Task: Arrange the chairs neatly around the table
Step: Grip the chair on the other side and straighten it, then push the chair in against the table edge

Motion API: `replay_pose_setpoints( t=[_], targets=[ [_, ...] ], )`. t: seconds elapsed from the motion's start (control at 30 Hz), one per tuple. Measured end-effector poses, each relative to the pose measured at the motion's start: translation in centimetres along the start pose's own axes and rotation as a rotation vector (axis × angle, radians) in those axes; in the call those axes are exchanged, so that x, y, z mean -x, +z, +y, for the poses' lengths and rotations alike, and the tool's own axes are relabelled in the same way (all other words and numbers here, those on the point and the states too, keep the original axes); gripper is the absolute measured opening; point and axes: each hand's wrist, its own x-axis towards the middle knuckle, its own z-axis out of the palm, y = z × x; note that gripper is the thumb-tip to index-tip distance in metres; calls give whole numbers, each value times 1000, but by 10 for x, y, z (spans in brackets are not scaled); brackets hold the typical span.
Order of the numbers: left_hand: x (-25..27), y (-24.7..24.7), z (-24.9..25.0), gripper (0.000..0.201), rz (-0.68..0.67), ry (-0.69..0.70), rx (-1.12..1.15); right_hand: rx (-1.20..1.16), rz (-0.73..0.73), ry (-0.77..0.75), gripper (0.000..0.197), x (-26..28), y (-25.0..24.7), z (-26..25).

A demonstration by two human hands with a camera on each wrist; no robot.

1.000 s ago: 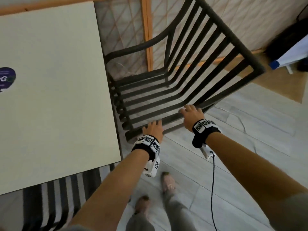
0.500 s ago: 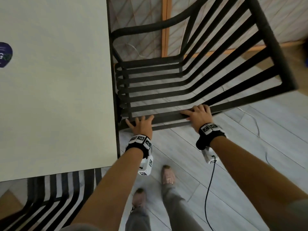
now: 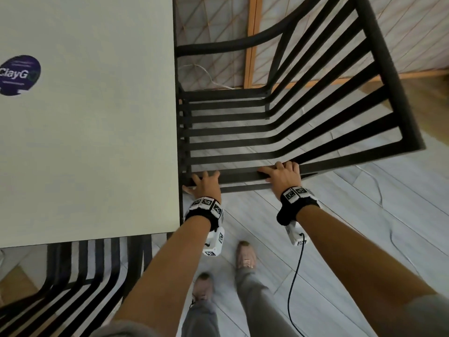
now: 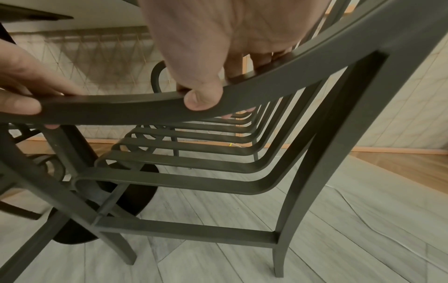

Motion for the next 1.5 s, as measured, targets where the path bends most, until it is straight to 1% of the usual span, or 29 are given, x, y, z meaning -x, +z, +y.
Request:
replay_pose_setpoints(
  t=[0.2,0.33,0.4,0.43,0.5,0.53,0.6,0.63,0.7,0.77,0.83,0.87,0.93,1.0,1.03,1.1,1.17,1.27,1.3,1.4,1.47,1.5],
  targets=[
    [-10,-3,3,52,2,13,-25,20,14,-8,42,-9,-4,0],
    [-3,-4,0,53,14,28,-54,5,32,-29,41,-6,-5,3],
    [11,-5,-2,61,30,28,-93,-15,56,-36,46,4,-7,4],
    [23,-7,-1,68,20,34,-108,-25,66,-39,52,10,-9,3],
    [52,-10,5,76,-59,56,-143,-34,64,-45,64,26,-13,-2],
    [69,-11,9,74,-120,66,-166,-32,57,-45,67,34,-15,-6],
    [103,-18,8,55,-239,107,-204,-49,37,-28,64,55,-14,-18],
    [119,-22,4,46,-274,150,-211,-66,19,-4,60,66,-11,-26],
    [149,-32,-14,37,-299,246,-202,-96,-50,50,54,91,-6,-47],
    [176,-48,-45,33,-323,312,-226,-144,-141,75,50,116,0,-75],
    [199,-63,-85,31,-356,340,-253,-212,-225,81,44,140,4,-107],
    [210,-69,-109,31,-358,335,-263,-260,-258,89,40,151,6,-124],
    [229,-81,-164,33,-318,282,-234,-379,-331,118,34,173,7,-159],
    [247,-92,-225,34,-274,215,-201,-478,-409,116,36,196,7,-197],
    [259,-99,-253,35,-277,192,-178,-508,-444,91,39,207,6,-215],
    [283,-108,-311,35,-334,144,-143,-531,-484,10,41,234,4,-255],
    [305,-111,-368,38,-391,97,-192,-523,-499,-82,39,259,0,-295],
    [334,-104,-442,39,-418,10,-287,-534,-508,-182,39,289,-5,-348],
    [344,-102,-460,40,-428,-3,-325,-558,-520,-194,39,298,-8,-363],
    [367,-96,-498,48,-441,7,-360,-560,-628,-146,41,312,-11,-393],
    [373,-87,-511,52,-409,34,-241,-607,-669,-96,37,315,-4,-401],
    [373,-82,-515,50,-378,44,-169,-653,-658,-68,37,316,0,-403]
  ],
)
